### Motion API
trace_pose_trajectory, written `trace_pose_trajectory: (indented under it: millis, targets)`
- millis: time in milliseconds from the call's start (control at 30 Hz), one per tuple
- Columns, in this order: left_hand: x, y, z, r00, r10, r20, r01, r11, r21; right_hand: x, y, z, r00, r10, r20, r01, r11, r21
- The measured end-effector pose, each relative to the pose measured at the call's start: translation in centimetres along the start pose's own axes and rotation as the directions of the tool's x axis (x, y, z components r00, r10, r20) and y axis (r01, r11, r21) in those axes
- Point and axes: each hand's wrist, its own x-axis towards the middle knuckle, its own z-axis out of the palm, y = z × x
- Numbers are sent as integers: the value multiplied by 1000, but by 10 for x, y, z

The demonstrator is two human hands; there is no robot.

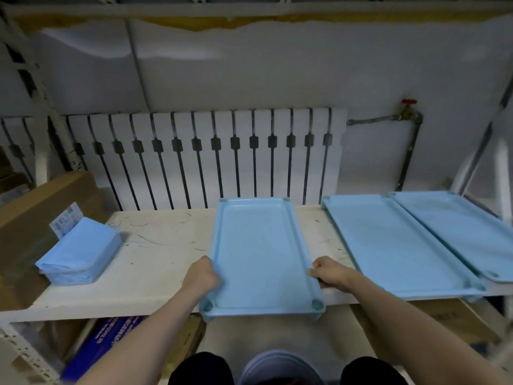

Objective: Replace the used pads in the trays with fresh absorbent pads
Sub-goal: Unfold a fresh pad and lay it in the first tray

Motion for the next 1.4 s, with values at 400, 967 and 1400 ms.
trace_pose_trajectory:
  millis: [400,967,1400]
  targets:
    - [13,-10,7,994,34,103,-40,997,60,-13,-49,5,992,-29,-124,-73,670,-739]
    - [57,-161,-94,899,-284,-333,409,819,404,38,-92,135,820,-514,252,562,639,-525]
    - [70,-89,-73,973,-151,-174,217,851,479,41,-91,132,834,-517,196,544,705,-455]
